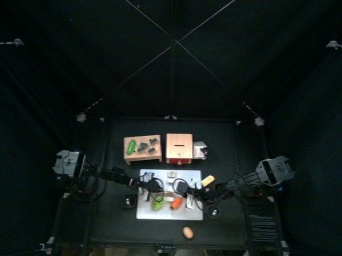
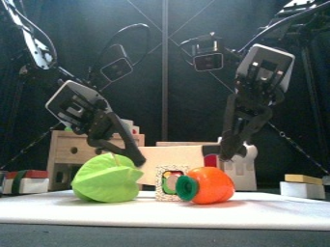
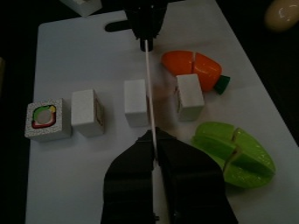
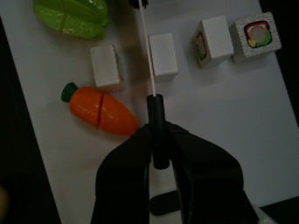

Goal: Put cleaver back into holder

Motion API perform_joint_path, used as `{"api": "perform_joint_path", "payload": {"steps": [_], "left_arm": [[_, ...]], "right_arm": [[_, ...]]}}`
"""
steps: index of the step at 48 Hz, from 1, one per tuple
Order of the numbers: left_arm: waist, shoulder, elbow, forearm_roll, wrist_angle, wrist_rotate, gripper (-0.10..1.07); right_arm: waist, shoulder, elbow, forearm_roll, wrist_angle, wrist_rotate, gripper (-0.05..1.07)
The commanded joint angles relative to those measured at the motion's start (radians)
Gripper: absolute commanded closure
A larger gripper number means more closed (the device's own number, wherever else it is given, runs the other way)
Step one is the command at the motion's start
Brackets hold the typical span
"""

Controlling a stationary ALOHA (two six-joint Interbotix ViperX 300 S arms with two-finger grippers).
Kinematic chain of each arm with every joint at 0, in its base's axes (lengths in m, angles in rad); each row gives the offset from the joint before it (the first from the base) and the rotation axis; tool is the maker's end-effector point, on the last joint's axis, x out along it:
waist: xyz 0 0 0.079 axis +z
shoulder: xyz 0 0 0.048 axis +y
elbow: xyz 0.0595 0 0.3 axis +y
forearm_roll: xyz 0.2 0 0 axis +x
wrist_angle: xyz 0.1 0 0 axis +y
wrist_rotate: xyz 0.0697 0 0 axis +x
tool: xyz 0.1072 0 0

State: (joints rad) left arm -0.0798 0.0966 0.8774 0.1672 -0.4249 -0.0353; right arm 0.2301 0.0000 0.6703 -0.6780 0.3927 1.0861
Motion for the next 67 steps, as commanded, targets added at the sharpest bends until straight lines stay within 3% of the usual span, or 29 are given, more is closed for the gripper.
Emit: {"api": "perform_joint_path", "payload": {"steps": [1,13,26,34,43,52,60,67], "left_arm": [[-0.003,-0.025,-0.018,0.002,-0.009,0.0,0.6],[-0.003,-0.046,-0.026,-0.003,-0.015,-0.002,0.51],[0.003,-0.106,-0.018,-0.02,-0.015,0.0,0.22],[0.026,-0.216,0.032,-0.017,-0.025,0.002,0.21],[0.146,-0.368,0.104,-0.002,-0.025,0.005,0.21],[0.183,-0.518,0.158,0.058,-0.018,0.043,0.21],[0.206,-0.643,0.224,0.064,-0.005,0.052,0.21],[0.212,-0.699,0.265,0.055,-0.008,0.052,0.21]], "right_arm": [[-0.009,-0.044,-0.031,-0.006,-0.006,-0.002,0.67],[0.002,-0.097,-0.021,-0.006,-0.006,0.0,0.67],[0.026,-0.163,-0.008,0.02,0.017,0.009,0.67],[0.049,-0.222,-0.015,0.104,0.143,0.009,0.67],[0.041,-0.356,-0.066,0.344,0.31,0.018,0.67],[-0.127,-0.425,-0.16,0.5,0.497,0.04,0.67],[-0.242,-0.44,-0.232,0.538,0.637,0.032,0.67],[-0.337,-0.443,-0.285,0.54,0.85,0.018,0.67]]}}
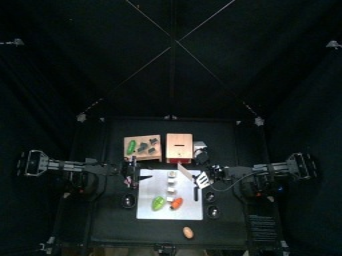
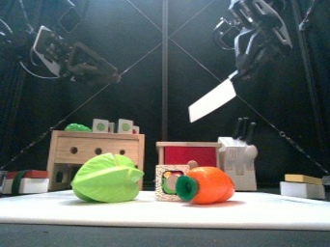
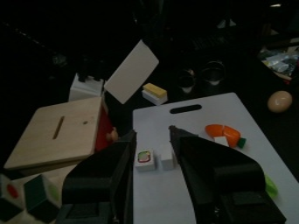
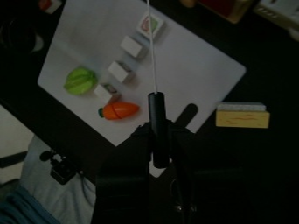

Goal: Put cleaver back into holder

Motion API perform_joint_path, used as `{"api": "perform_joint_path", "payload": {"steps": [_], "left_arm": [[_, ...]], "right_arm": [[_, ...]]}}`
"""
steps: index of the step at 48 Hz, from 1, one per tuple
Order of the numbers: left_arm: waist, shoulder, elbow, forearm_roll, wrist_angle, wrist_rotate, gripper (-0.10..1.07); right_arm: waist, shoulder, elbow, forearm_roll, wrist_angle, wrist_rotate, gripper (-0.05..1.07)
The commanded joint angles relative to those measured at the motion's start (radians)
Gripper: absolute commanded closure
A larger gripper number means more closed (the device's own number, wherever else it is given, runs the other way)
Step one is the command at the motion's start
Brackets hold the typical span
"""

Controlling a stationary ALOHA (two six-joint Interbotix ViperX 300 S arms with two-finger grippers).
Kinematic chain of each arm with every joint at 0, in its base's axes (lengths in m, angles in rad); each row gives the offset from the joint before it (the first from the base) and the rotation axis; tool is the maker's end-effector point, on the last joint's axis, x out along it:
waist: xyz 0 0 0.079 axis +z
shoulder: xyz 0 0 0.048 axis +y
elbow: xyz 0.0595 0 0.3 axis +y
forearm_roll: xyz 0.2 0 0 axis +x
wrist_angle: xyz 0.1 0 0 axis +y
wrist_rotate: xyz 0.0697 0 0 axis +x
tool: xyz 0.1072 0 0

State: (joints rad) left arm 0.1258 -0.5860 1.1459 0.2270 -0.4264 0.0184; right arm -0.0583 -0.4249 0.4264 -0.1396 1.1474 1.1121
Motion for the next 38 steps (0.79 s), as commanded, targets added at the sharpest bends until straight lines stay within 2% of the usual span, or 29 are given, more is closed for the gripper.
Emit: {"api": "perform_joint_path", "payload": {"steps": [1,10,18,28,38], "left_arm": [[0.008,-0.017,0.003,-0.006,-0.006,-0.002,0.21],[0.009,-0.017,0.009,-0.006,0.0,-0.002,0.21],[0.009,-0.017,0.017,-0.006,0.0,-0.002,0.21],[0.009,-0.017,0.023,-0.006,0.0,-0.002,0.21],[0.009,-0.017,0.023,-0.006,0.0,-0.002,0.21]], "right_arm": [[-0.061,-0.018,-0.044,0.005,0.107,-0.015,0.67],[-0.199,-0.015,-0.087,0.1,0.141,-0.057,0.67],[-0.308,0.026,-0.077,0.206,0.186,-0.167,0.67],[-0.365,0.055,-0.067,0.219,0.187,-0.202,0.66],[-0.374,0.08,-0.067,0.235,0.187,-0.202,0.66]]}}
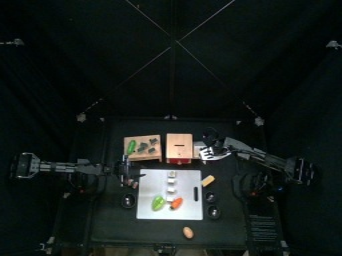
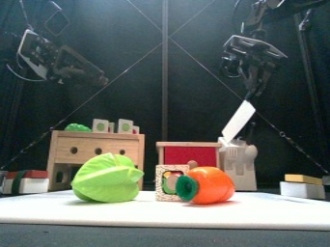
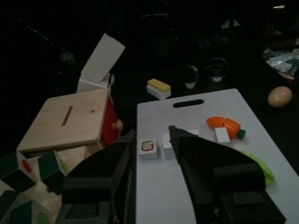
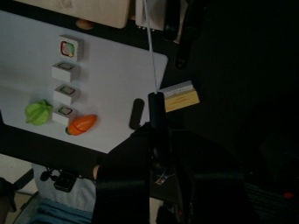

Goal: Put cleaver back into holder

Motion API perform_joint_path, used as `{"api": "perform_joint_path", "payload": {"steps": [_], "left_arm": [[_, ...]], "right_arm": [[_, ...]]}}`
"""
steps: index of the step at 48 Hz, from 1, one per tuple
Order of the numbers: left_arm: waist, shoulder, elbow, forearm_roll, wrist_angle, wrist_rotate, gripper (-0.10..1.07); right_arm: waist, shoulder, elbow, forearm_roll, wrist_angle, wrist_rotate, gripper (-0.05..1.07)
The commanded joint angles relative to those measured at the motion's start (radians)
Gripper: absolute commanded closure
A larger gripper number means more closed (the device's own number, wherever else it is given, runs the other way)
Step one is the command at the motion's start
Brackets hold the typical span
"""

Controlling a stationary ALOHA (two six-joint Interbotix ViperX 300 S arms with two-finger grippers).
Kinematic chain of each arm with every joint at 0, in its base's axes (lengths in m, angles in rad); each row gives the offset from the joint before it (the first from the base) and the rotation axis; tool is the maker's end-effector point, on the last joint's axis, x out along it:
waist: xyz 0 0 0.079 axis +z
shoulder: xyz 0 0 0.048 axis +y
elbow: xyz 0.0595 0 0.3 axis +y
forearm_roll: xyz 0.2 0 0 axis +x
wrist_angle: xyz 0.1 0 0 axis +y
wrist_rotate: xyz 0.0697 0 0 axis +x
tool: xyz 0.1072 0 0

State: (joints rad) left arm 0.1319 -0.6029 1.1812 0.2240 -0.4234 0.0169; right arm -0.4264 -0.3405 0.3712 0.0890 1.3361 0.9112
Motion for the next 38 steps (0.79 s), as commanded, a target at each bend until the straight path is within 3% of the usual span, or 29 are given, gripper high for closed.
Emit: {"api": "perform_joint_path", "payload": {"steps": [1,38], "left_arm": [[0.005,0.0,-0.011,-0.003,-0.003,-0.002,0.21],[0.005,0.0,-0.005,-0.003,-0.002,0.0,0.21]], "right_arm": [[-0.006,-0.005,-0.012,0.008,0.0,-0.002,0.67],[-0.06,0.058,-0.094,0.066,0.026,-0.002,0.66]]}}
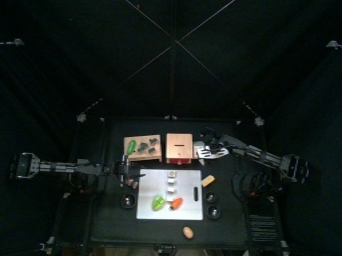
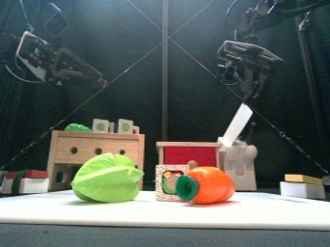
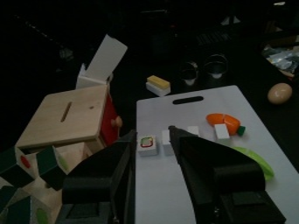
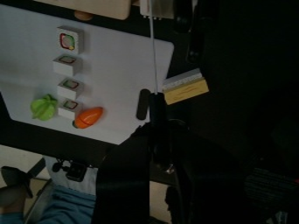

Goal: Put cleaver back into holder

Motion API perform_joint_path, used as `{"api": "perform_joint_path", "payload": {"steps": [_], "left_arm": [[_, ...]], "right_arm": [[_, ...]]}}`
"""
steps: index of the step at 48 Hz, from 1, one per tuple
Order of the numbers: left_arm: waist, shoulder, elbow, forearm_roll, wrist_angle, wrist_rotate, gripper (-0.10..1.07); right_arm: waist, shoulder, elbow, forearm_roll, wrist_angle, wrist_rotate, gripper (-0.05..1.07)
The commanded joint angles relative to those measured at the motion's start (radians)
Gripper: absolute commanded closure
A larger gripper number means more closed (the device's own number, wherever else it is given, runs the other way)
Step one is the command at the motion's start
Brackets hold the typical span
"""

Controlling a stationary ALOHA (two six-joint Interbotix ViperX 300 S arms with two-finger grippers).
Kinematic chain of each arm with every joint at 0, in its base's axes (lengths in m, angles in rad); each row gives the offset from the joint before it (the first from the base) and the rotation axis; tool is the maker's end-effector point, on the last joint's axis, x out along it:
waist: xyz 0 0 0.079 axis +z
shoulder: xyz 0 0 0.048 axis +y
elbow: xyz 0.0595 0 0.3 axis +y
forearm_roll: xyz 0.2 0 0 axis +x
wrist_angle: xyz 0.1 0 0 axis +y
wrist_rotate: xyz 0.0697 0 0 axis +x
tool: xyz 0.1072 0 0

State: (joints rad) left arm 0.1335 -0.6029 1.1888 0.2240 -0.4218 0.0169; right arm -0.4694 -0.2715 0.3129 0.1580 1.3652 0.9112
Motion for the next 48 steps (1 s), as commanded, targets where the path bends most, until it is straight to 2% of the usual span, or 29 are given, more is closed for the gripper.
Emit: {"api": "perform_joint_path", "payload": {"steps": [1,13,22,36,48], "left_arm": [[0.003,0.0,-0.012,-0.003,-0.003,0.0,0.21],[0.003,0.0,-0.012,-0.003,-0.005,0.0,0.21],[0.003,0.0,-0.012,-0.003,-0.003,0.0,0.21],[0.003,0.0,-0.009,-0.003,0.006,0.0,0.21],[0.003,0.0,-0.006,-0.003,0.008,0.0,0.21]], "right_arm": [[-0.02,-0.009,-0.037,-0.003,-0.003,-0.002,0.66],[-0.049,0.0,-0.038,0.002,-0.003,0.0,0.66],[-0.086,0.017,-0.081,0.041,-0.003,0.005,0.66],[-0.087,0.11,-0.132,0.052,0.055,0.002,0.66],[-0.091,0.147,-0.17,0.023,0.057,-0.005,0.64]]}}
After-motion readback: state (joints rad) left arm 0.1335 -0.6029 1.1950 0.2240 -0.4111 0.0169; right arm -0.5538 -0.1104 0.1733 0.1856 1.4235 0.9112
